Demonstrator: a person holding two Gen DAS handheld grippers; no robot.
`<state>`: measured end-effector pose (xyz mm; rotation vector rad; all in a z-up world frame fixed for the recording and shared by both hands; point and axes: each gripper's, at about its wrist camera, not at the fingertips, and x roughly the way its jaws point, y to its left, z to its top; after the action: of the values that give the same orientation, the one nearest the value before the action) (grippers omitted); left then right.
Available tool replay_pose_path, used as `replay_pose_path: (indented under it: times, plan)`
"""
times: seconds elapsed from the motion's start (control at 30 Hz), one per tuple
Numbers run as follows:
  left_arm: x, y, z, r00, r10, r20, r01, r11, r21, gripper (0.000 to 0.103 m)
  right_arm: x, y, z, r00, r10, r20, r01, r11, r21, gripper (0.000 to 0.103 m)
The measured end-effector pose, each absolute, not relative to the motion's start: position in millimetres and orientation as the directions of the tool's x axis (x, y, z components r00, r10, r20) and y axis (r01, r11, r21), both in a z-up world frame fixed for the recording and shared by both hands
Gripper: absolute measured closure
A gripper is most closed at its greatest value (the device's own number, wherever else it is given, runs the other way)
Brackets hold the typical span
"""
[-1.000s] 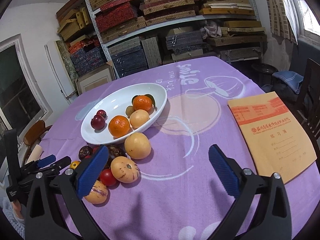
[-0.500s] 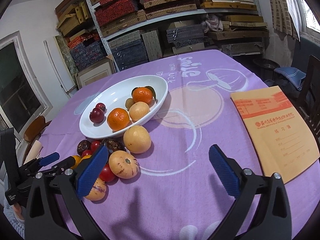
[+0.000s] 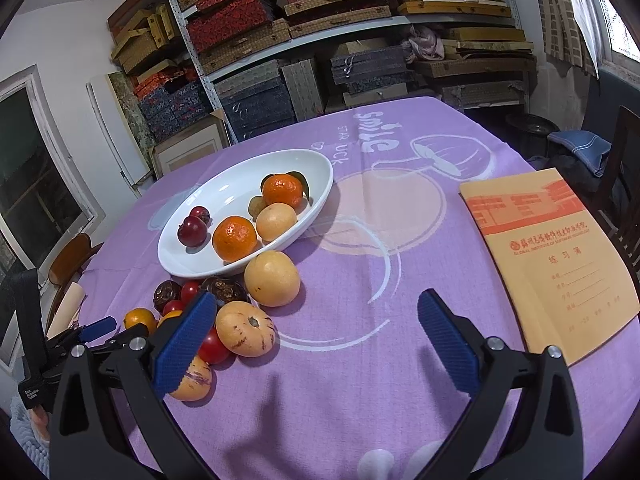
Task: Organize fruits
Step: 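Lift both open tools away from the plate, then close the left tool around the yellow-orange citrus fruit, then grasp the speckled tan pear with the right tool while the left tool holds the citrus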
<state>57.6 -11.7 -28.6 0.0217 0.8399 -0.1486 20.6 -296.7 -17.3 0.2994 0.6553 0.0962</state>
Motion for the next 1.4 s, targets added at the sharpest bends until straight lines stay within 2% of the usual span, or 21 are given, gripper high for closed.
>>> replay_pose_path:
  times: [0.43,0.67,0.8,1.03,1.23,1.4]
  plan:
    - [56,-14,-29,0.656,-0.203,-0.727,0.195,0.976,-0.096,0.041,21,-297,-19,0.786,0.179,-0.592,0.01,0.953,0.302,0.004]
    - [56,-16,-28,0.658,-0.22,-0.72,0.211,0.972,-0.104,0.05,22,-296,-21,0.781,0.181,-0.597,0.011,0.953,0.303,0.004]
    - [59,-21,-31,0.636,-0.253,-0.729,0.244,0.962,-0.121,0.065,21,-294,-23,0.779,0.178,-0.602,0.01,0.955,0.296,0.004]
    - [60,-22,-32,0.632,-0.258,-0.731,0.249,0.961,-0.123,0.065,22,-294,-22,0.779,0.183,-0.6,0.011,0.953,0.304,0.004]
    - [53,-11,-29,0.673,-0.152,-0.724,0.166,0.985,-0.053,0.065,21,-281,-21,0.767,0.207,-0.607,-0.047,0.962,0.269,0.004]
    - [43,5,-28,0.669,-0.107,-0.736,0.114,0.993,-0.04,0.065,12,-248,-19,0.742,0.252,-0.621,-0.173,0.967,0.185,0.004]
